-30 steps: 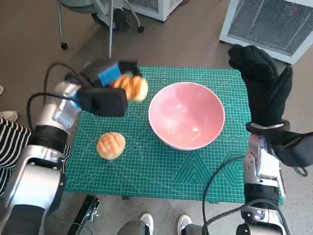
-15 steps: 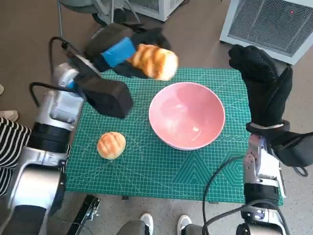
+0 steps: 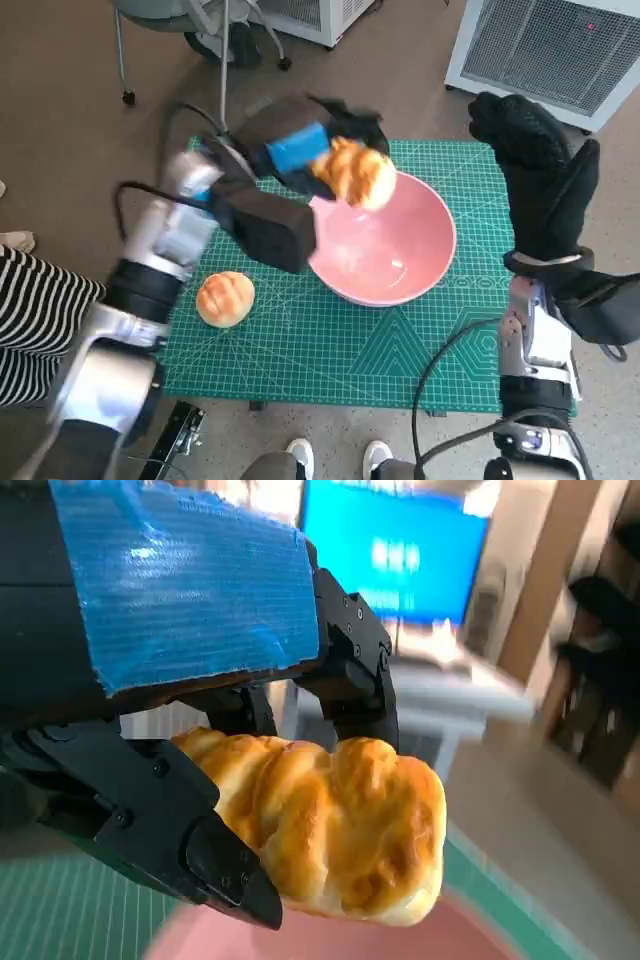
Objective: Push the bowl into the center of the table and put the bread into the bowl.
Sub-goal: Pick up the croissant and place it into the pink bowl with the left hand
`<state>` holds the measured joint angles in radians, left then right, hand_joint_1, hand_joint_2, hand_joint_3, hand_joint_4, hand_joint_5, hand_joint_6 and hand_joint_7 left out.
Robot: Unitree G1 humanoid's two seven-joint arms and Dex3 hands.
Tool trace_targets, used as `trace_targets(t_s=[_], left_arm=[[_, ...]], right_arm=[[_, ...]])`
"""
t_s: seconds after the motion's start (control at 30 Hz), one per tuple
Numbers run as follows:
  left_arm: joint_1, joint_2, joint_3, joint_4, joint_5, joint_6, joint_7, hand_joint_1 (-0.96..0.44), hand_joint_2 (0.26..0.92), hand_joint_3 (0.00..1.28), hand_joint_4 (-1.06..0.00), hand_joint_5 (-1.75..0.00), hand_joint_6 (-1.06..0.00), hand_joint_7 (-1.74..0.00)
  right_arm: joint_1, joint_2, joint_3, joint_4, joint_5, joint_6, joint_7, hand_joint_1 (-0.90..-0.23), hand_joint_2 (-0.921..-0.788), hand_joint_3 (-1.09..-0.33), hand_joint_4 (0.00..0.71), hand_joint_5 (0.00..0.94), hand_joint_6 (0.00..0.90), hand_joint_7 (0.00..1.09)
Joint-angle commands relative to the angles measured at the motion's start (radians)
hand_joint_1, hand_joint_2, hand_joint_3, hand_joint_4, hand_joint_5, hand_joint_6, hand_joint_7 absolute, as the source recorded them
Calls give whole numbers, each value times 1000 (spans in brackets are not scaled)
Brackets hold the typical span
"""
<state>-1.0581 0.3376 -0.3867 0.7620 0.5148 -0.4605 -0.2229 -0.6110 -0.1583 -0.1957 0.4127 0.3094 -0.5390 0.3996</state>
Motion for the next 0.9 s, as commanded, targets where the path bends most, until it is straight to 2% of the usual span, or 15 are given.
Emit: trace_targets(t_s=[0.03, 0.3, 0.57, 0.63, 0.7, 0.73, 0.8, 0.9], left_arm=[[-58, -42, -33, 68, 34, -24, 13, 1, 920, 26, -766, -1117, -642, -1117], [-107, -99, -90, 237, 100, -39, 63, 0, 920, 47, -749, -1150, -616, -1129], [-137, -141, -124, 370, 133, -39, 95, -1, 920, 97, -678, -1192, -566, -1215], [-138, -147, -124, 385, 129, -30, 86, -1, 921, 124, -663, -1224, -523, -1236], [-137, -153, -121, 394, 120, -13, 67, -1, 921, 189, -600, -1265, -435, -1345], [-136, -155, -119, 396, 115, -4, 57, -22, 900, 180, -544, -1126, -402, -1225], [-132, -158, -112, 394, 103, 13, 33, -80, 876, 101, -491, -552, -407, -730], [-122, -151, -100, 372, 86, 27, -2, -134, 861, 35, -427, -183, -405, -383]], right_arm=[[23, -9, -1, 0, -9, 6, -1, -739, -921, -629, 171, 0, 123, 344], [30, -11, -1, -7, -17, 4, -9, -739, -921, -629, 169, 0, 114, 340], [41, -15, -2, -17, -21, 6, -15, -733, -921, -629, 168, 0, 105, 337], [43, -15, -2, -20, -21, 7, -15, -731, -921, -631, 168, 0, 105, 337], [46, -16, -1, -24, -20, 7, -16, -729, -921, -634, 168, 0, 104, 337], [47, -16, -1, -26, -20, 8, -17, -728, -921, -636, 167, 0, 104, 338], [48, -17, 0, -28, -21, 8, -19, -726, -921, -641, 165, 0, 103, 338], [49, -18, 0, -31, -21, 10, -21, -725, -921, -646, 163, 0, 103, 339]])
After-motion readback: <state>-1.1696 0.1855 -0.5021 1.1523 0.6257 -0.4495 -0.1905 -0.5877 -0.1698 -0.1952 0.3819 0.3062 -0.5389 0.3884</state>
